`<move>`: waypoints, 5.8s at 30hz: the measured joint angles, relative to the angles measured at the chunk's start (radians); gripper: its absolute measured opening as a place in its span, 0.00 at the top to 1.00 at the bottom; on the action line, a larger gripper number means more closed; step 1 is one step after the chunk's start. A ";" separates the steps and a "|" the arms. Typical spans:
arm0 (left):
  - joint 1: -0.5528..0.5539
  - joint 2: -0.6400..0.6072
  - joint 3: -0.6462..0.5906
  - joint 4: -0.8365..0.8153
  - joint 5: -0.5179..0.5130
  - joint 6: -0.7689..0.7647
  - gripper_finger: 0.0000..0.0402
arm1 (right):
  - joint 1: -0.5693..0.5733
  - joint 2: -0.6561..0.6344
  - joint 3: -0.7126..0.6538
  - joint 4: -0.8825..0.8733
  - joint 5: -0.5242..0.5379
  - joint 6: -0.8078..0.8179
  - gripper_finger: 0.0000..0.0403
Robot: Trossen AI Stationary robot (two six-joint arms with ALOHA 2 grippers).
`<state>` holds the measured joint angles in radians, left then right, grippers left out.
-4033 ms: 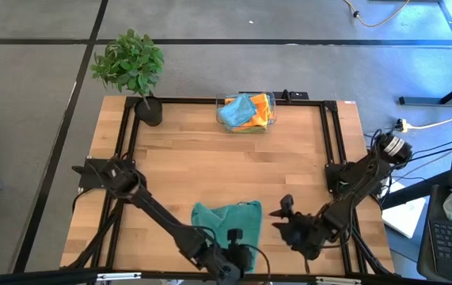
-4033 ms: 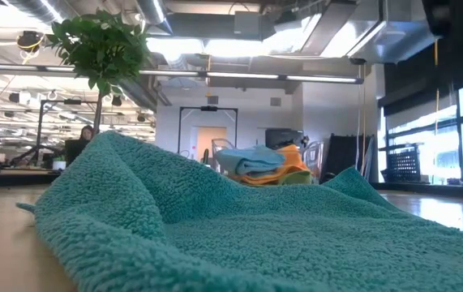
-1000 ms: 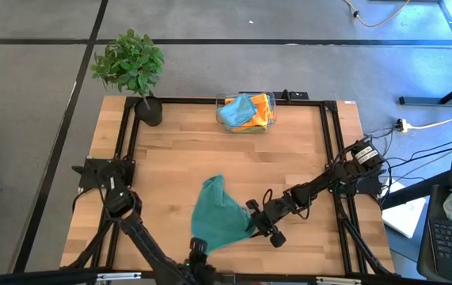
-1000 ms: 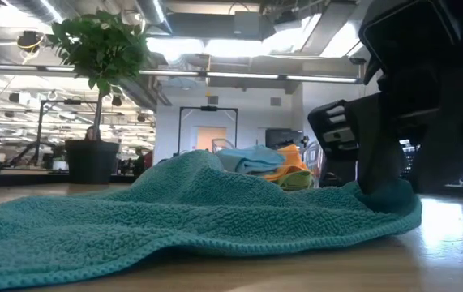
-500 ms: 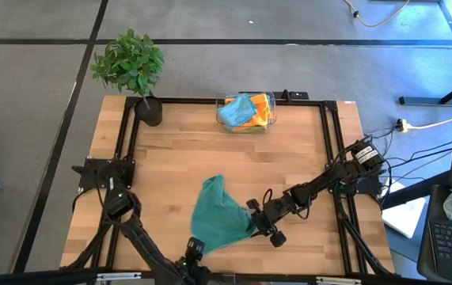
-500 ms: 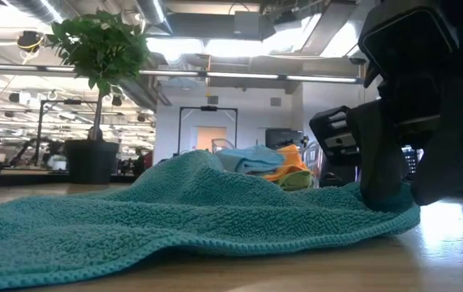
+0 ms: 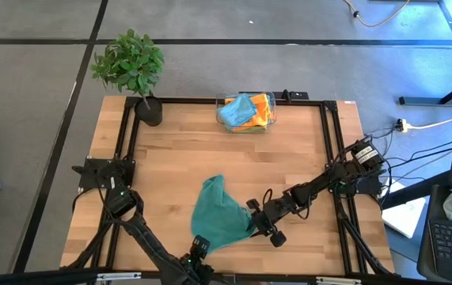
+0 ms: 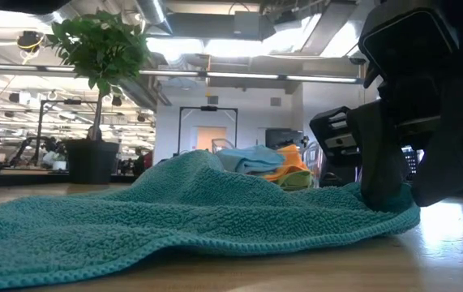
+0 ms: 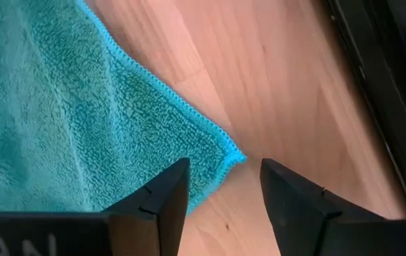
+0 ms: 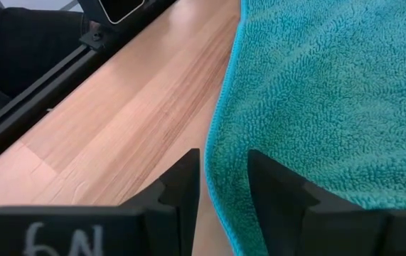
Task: Fold microfiber towels
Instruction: Fold the blue microfiber towel
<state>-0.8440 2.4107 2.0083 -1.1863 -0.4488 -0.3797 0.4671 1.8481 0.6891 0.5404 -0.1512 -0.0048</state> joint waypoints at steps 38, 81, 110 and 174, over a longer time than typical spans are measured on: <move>0.026 0.008 -0.014 0.049 -0.039 -0.161 1.00 | 0.003 0.000 0.001 0.015 -0.078 -0.033 0.70; 0.011 -0.001 0.218 -0.215 -0.016 -0.272 1.00 | 0.171 -0.156 0.001 -0.408 0.517 -0.615 0.68; 0.001 -0.071 0.346 -0.384 -0.374 -0.290 1.00 | 0.229 -0.336 0.136 -0.404 1.269 -0.884 1.00; 0.433 -0.173 0.043 0.685 -0.300 0.147 0.67 | 0.314 -0.755 0.157 -0.897 0.923 -0.189 0.97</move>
<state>-0.4114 2.2379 2.0514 -0.5011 -0.7490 -0.2329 0.7807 1.0927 0.8459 -0.3568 0.7719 -0.1936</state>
